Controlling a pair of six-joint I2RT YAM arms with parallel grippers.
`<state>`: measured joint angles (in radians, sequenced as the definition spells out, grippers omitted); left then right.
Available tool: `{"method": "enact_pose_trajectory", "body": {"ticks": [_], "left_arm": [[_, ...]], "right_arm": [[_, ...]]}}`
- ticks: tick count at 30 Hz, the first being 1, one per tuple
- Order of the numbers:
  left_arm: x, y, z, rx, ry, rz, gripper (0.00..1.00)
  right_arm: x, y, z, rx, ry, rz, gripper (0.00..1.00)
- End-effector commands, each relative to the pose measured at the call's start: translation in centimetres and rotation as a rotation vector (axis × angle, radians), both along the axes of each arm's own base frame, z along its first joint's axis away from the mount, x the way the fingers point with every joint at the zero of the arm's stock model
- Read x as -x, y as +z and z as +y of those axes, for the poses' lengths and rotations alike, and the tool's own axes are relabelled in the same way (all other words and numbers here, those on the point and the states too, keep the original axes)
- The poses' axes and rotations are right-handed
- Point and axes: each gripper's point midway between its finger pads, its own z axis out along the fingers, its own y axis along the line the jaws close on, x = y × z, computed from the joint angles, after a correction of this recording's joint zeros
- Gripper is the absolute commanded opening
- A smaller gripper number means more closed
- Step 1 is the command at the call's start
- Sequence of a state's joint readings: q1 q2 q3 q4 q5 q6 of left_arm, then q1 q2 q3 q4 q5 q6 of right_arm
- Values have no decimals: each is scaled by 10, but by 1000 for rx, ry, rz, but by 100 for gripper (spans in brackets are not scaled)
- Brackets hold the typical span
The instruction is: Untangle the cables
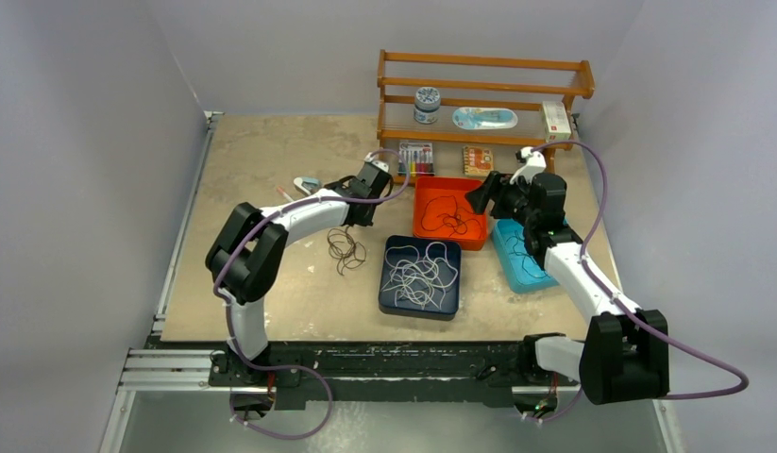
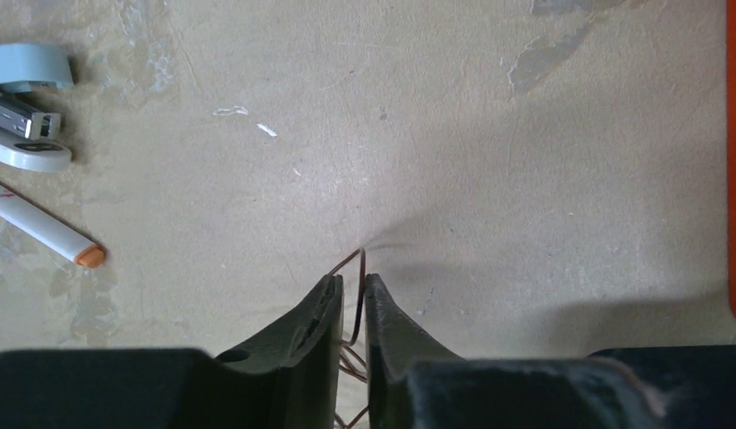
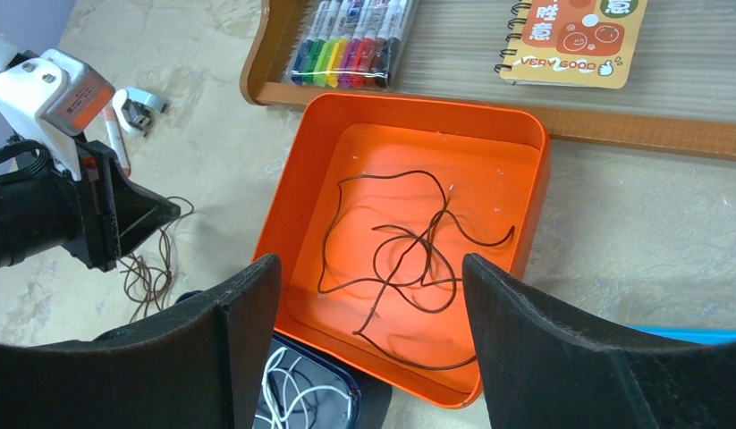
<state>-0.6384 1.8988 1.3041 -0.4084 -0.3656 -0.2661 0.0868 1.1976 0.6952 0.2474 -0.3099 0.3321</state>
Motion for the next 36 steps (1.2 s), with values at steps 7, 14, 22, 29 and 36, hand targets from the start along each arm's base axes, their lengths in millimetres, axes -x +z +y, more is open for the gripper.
{"method": "enact_pose_trajectory", "body": {"ticks": [7, 14, 22, 29, 36], "left_arm": [[-23, 54, -6, 53, 57, -152, 0], [-15, 108, -13, 170, 27, -216, 0], [4, 186, -17, 336, -38, -314, 0], [20, 244, -11, 438, -77, -396, 0], [38, 295, -9, 542, -130, -484, 0]], "right_arm": [[2, 40, -8, -13, -56, -158, 77], [10, 82, -26, -10, -157, -341, 78], [15, 113, -5, -4, -16, -465, 81], [12, 152, 71, 54, 221, -610, 84], [34, 176, 153, -14, 464, -805, 87]]}}
